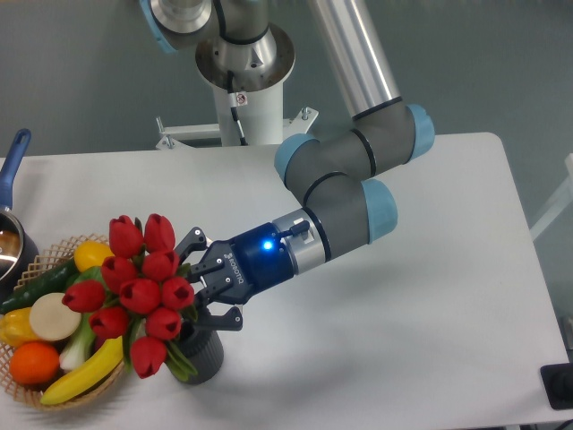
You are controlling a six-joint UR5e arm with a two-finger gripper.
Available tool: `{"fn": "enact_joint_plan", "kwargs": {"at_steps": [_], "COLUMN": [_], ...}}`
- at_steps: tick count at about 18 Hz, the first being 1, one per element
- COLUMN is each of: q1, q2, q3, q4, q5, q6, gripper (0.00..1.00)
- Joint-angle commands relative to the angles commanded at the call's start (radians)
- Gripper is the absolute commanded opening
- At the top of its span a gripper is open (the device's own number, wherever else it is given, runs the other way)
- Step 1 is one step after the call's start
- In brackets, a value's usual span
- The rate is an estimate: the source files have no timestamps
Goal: Insert the flowers into the vase
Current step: 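Lower the tulip stems into the black vase opening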
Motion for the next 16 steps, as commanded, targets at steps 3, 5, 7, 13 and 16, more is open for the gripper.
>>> {"fn": "enact_joint_plan", "kwargs": {"at_steps": [3,5,7,13,16], "q1": [0.000,0.002,0.003,0.006,0.009], "q2": [-0.006,-0.011,-0.023,-0.046,-0.054], "q3": [-0.006,-0.006,-0.006,-0.008,-0.009], "q4": [0.000,0.000,0.000,0.003,0.003], "q5": [0.000,0.000,0.005,0.009,0.011], "q6": [0.000,0.002,0.003,0.009,0.023], "gripper": [0.34,0.34,0.34,0.34,0.34]}}
